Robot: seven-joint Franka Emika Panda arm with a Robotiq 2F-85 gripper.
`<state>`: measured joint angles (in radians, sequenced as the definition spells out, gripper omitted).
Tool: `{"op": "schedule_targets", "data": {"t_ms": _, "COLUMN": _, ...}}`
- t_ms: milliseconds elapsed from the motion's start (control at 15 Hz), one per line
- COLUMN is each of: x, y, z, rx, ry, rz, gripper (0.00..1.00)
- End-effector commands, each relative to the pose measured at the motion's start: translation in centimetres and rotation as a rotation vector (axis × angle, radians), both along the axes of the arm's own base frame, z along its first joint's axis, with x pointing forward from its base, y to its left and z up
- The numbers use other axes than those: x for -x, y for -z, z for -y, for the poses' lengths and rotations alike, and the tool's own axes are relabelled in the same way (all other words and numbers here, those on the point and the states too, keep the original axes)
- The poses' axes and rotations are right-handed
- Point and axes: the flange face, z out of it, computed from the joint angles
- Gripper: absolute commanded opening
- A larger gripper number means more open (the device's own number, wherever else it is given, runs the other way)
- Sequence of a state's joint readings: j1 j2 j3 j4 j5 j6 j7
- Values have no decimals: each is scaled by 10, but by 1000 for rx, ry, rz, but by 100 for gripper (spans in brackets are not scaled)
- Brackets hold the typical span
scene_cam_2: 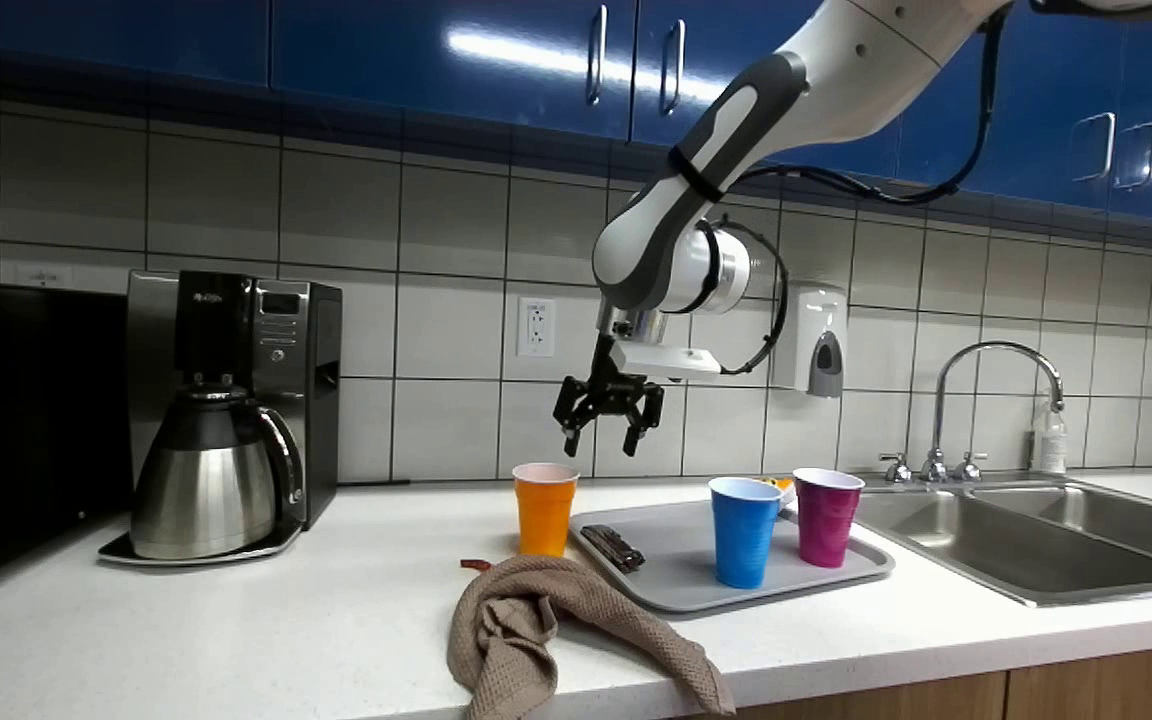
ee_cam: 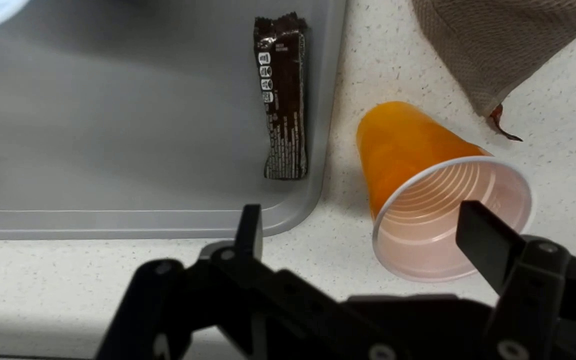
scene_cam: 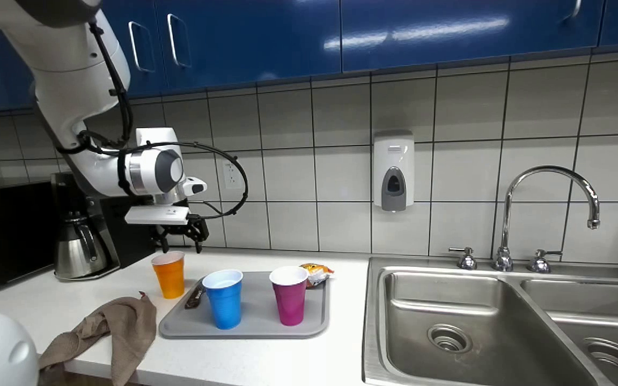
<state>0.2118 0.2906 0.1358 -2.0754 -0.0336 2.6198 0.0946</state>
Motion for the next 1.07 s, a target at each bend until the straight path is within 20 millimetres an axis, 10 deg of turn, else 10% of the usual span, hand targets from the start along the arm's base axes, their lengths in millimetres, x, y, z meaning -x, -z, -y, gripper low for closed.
{"op": "schedule_targets", "data": {"t_ms": 0, "x": -15, "y": 4, "z": -9, "rx": 13, "ry": -37, "rz": 18, "gripper": 100}}
{"op": "schedule_targets", "data": {"t_ms": 1000, "x": -37, "y": 41, "z": -30, "rx": 56, "ry": -89, "rz": 7, "gripper": 100}}
